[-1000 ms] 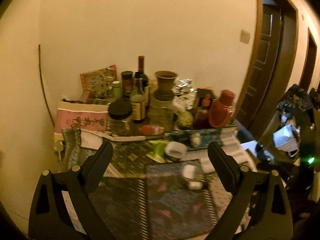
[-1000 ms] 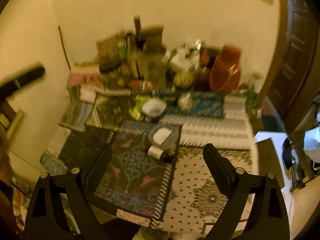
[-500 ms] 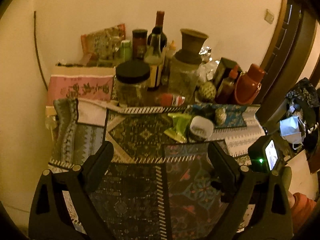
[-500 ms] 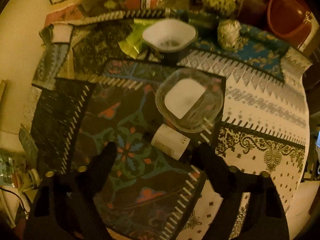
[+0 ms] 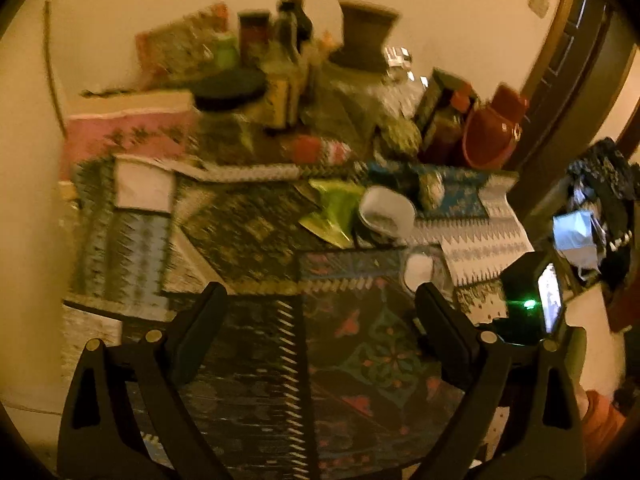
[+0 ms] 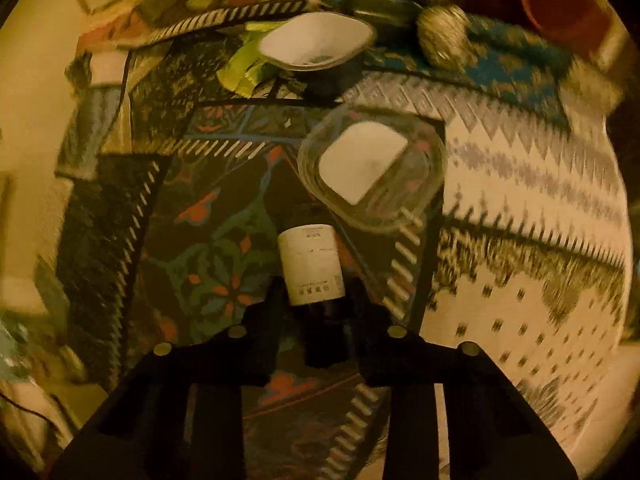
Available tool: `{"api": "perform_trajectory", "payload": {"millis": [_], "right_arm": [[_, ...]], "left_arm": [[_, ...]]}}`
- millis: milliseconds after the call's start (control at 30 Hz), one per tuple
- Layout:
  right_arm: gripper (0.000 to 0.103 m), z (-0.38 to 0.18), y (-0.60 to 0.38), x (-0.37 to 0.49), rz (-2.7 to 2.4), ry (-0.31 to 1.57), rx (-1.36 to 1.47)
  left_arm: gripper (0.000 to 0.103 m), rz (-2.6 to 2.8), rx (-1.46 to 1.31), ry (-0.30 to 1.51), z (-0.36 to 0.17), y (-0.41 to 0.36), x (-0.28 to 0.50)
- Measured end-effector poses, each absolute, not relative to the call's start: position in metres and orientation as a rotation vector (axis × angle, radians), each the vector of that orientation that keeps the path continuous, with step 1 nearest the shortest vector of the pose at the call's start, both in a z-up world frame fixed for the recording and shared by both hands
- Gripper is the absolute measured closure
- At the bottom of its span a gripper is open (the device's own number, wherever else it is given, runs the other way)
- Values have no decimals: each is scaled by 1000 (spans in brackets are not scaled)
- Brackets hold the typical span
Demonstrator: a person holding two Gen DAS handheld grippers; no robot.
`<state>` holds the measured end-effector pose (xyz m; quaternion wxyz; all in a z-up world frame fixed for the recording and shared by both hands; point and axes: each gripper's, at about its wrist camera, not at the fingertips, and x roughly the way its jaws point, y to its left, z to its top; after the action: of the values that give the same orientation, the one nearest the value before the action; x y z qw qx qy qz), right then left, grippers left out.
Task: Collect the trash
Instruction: 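Grasp the clear plastic box with the left tool while the right tool lifts the bottle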
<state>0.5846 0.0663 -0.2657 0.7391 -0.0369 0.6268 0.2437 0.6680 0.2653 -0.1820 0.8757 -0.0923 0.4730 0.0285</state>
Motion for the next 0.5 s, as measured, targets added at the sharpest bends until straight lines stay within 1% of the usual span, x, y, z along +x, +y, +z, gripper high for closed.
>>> {"api": "perform_trajectory", "payload": {"millis": [133, 167, 200, 233, 267, 367, 433, 500], "right_arm": [[77, -257, 39, 571, 492, 1361, 13], [77, -251, 32, 570, 473, 1350, 38], [77, -246, 26, 568, 456, 1340, 59], [77, -240, 14, 566, 429, 1328, 93], [77, -235, 4, 564, 408, 1316, 120], [77, -219, -18, 560, 343, 1281, 179], [77, -208, -31, 556, 295, 1246, 201], [77, -197, -43, 553, 261, 1215, 218]], "left_arm": [[14, 10, -188, 1059, -208, 247, 692], [17, -3, -187, 1072, -214, 243, 698], [22, -21, -184, 1096, -222, 236, 706], [25, -34, -181, 1109, -227, 231, 712], [25, -53, -177, 1127, -233, 224, 718], [37, -123, -175, 1153, -252, 208, 736], [54, -154, -181, 1185, -266, 199, 747], [65, -168, -180, 1203, -279, 192, 758]]}}
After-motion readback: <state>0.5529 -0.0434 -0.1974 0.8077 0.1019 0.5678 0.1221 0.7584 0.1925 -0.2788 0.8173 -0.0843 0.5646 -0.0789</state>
